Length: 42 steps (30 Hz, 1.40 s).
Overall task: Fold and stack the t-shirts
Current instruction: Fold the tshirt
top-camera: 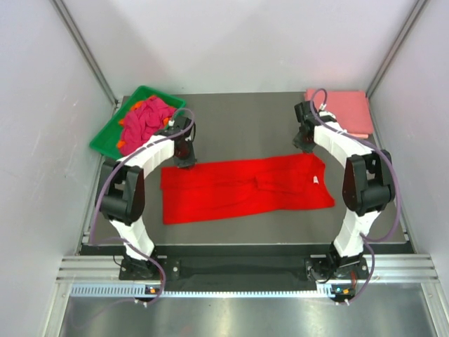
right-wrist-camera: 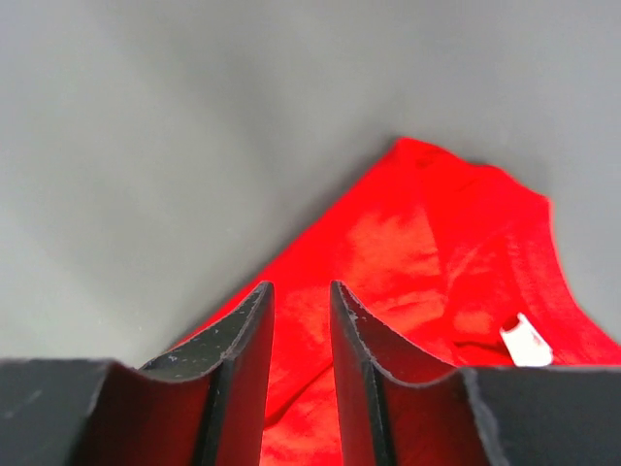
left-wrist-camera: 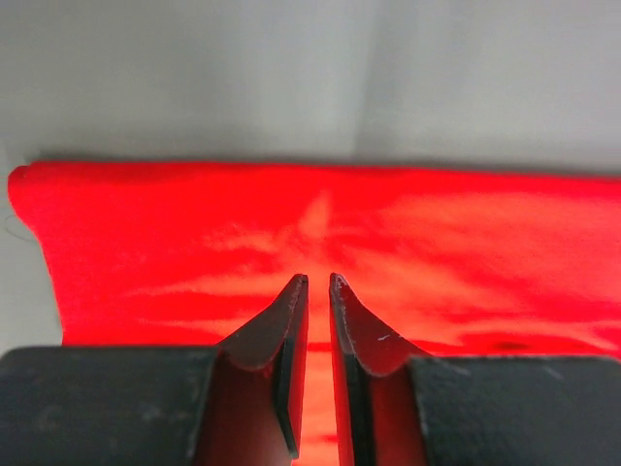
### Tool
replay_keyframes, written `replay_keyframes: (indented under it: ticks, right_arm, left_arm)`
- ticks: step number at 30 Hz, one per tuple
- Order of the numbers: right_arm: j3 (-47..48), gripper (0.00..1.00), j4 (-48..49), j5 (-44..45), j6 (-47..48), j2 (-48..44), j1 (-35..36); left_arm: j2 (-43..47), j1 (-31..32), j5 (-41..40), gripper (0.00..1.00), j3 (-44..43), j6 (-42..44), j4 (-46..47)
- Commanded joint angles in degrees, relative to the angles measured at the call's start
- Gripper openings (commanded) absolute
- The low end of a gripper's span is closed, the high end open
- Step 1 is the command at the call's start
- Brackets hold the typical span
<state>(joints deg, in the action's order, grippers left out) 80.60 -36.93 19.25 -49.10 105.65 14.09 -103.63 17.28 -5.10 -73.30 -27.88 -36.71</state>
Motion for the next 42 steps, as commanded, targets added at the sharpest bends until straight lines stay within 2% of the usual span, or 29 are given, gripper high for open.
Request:
replay_keyframes:
  ticks: [1,9,25,28,31,32,35,42]
  right_arm:
    - [4.1,0.31,-6.5,3.0,-3.7,1.8,-0.9]
    - [9.7,0.33,-9.6,4.4,-4.9,7.4,-1.8]
    - [9.6,0.34,-7.4,6.1,-5.0,13.1,-2.3]
    - [10.6,0.3,-7.4,6.0,-4.2,14.2,-2.3]
    - [10.5,0.19,-6.2,6.0,-3.3,14.4,-2.3]
    - [10.0,0.1,-5.8,6.2,-3.0,14.3,-2.3]
    - [10.2,0.0,-4.7,6.4,-2.1,14.6,-2.3]
    - [12.5,0.0,2.0,4.0,3.1,16.2,-1.7]
  left_arm:
    - [5.5,0.1,3.3,0.2,-2.9,2.4,-1.7]
    - [8.4,0.4,7.4,0.21,-2.8,3.8,-1.8]
    - [10.3,0.4,5.6,0.21,-1.7,4.6,-1.7]
    - [10.0,0.4,5.6,0.21,-1.6,4.5,-1.9]
    - [9.9,0.4,5.5,0.21,-1.8,4.4,-2.1]
    - [9.9,0.4,5.6,0.21,-1.8,4.4,-2.2]
    - [9.9,0.4,3.2,0.21,-2.3,4.6,-2.8]
    - [10.2,0.4,1.0,0.21,-3.5,5.2,-4.3]
